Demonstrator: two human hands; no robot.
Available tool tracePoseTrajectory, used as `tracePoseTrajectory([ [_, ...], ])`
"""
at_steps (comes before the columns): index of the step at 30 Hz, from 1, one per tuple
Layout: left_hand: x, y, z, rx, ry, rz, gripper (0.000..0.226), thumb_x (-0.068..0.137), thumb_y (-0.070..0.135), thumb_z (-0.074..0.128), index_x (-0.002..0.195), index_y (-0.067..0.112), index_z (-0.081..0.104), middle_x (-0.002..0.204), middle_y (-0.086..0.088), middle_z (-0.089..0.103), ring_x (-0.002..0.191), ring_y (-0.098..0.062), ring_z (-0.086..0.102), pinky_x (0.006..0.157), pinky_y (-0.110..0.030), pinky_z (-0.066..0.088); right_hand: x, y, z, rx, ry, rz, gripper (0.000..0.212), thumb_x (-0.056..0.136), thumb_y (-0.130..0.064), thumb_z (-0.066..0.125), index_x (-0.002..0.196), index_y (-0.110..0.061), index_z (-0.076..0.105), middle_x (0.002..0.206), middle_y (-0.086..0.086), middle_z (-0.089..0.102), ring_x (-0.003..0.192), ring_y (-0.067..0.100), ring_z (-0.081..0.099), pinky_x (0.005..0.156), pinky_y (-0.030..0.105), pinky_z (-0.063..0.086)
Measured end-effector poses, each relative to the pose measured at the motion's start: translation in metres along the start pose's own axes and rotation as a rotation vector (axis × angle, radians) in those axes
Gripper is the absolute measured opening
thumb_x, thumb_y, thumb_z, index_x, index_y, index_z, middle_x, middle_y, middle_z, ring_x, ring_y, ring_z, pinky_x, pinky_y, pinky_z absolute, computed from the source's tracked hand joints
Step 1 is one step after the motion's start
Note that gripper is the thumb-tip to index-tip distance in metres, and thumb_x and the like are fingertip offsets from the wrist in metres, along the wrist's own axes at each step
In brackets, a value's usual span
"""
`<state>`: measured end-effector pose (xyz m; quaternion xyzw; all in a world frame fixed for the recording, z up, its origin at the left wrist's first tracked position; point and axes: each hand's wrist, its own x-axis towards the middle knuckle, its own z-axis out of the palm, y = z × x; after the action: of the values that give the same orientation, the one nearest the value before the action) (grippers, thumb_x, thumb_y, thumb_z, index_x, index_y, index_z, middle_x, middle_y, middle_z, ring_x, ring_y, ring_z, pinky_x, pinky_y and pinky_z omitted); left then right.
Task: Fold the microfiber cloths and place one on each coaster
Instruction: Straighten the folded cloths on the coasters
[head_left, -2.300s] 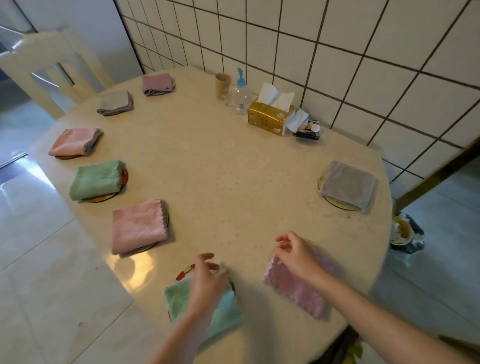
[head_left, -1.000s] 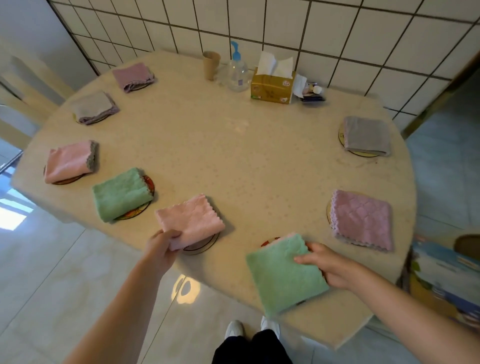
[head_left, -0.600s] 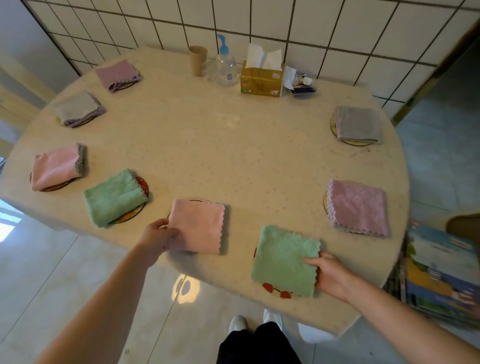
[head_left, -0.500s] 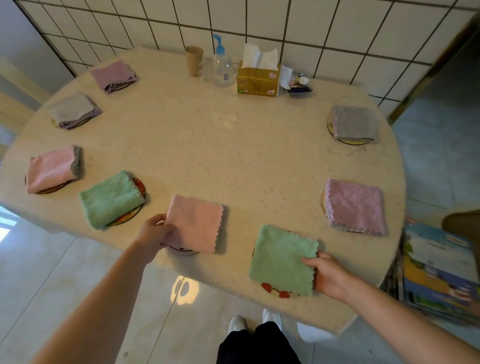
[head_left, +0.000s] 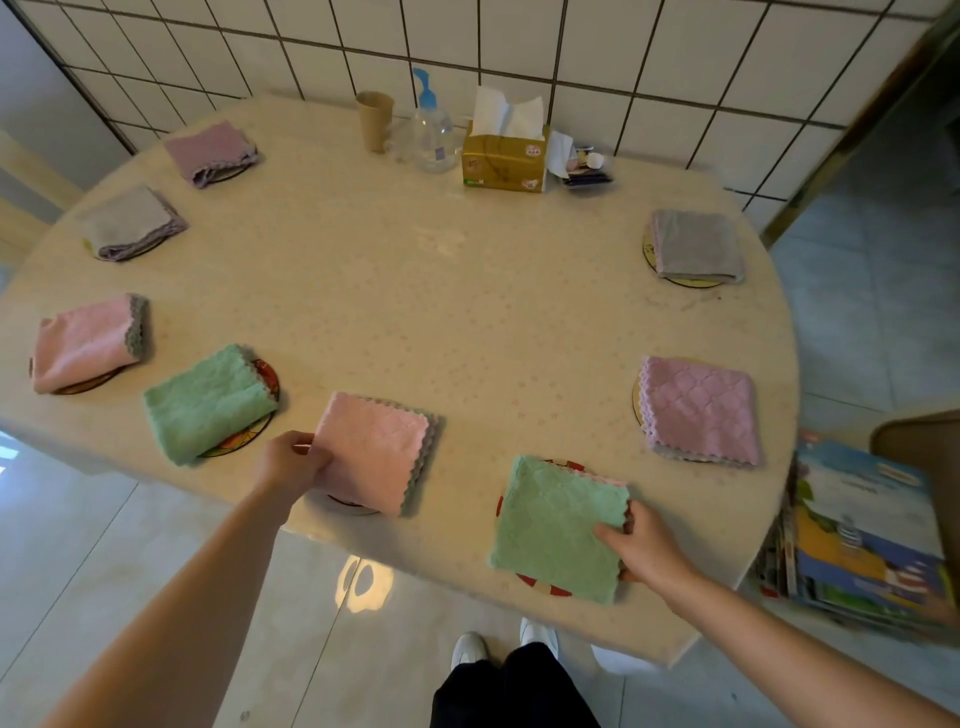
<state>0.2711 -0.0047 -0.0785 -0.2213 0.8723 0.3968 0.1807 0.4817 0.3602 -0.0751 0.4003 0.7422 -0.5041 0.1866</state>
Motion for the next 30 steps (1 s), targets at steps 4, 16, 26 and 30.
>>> tracePoseTrajectory([
  [4, -0.007, 0.003, 0.004, 0.157, 0.124, 0.012, 0.029, 0.08, 0.021, 0.07, 0.105, 0.009, 0.062, 0.097, -0.013, 0.065, 0.084, -0.028, 0.055, 0.071, -0.033, 0.043, 0.002, -0.008, -0.011, -0.327, 0.077, -0.085, 0.048, 0.071, -0.024, 0.079, 0.107, -0.01, 0.05, 0.096, 0.008, 0.065, 0.088, 0.029, 0.065, 0.072, 0.039, 0.055],
  [16, -0.004, -0.014, -0.043, 0.157, 0.22, 0.015, 0.03, 0.078, 0.003, 0.065, 0.108, 0.007, 0.063, 0.105, -0.01, 0.063, 0.099, -0.032, 0.057, 0.077, -0.033, 0.043, 0.007, -0.11, 0.018, -0.636, 0.088, -0.464, 0.028, 0.086, -0.016, 0.06, 0.112, -0.014, 0.051, 0.115, 0.002, 0.052, 0.104, 0.02, 0.055, 0.087, 0.03, 0.044],
  [26, 0.085, -0.057, -0.158, -0.362, 0.192, -0.159, 0.024, 0.082, 0.002, 0.06, 0.105, 0.007, 0.06, 0.086, -0.01, 0.062, 0.078, -0.029, 0.063, 0.081, -0.043, 0.057, 0.006, -0.243, 0.198, -0.496, -0.126, -0.59, 0.019, 0.087, -0.012, 0.055, 0.105, -0.016, 0.057, 0.099, -0.002, 0.063, 0.09, 0.013, 0.059, 0.08, 0.023, 0.048],
  [30, 0.137, -0.067, -0.209, -0.616, 0.122, -0.216, 0.026, 0.087, -0.003, 0.055, 0.112, 0.001, 0.054, 0.09, -0.016, 0.058, 0.074, -0.026, 0.061, 0.067, -0.031, 0.053, 0.014, -0.295, 0.273, -0.444, -0.105, -0.505, 0.02, 0.087, -0.013, 0.053, 0.106, -0.014, 0.059, 0.105, 0.004, 0.065, 0.097, 0.019, 0.06, 0.081, 0.025, 0.046],
])
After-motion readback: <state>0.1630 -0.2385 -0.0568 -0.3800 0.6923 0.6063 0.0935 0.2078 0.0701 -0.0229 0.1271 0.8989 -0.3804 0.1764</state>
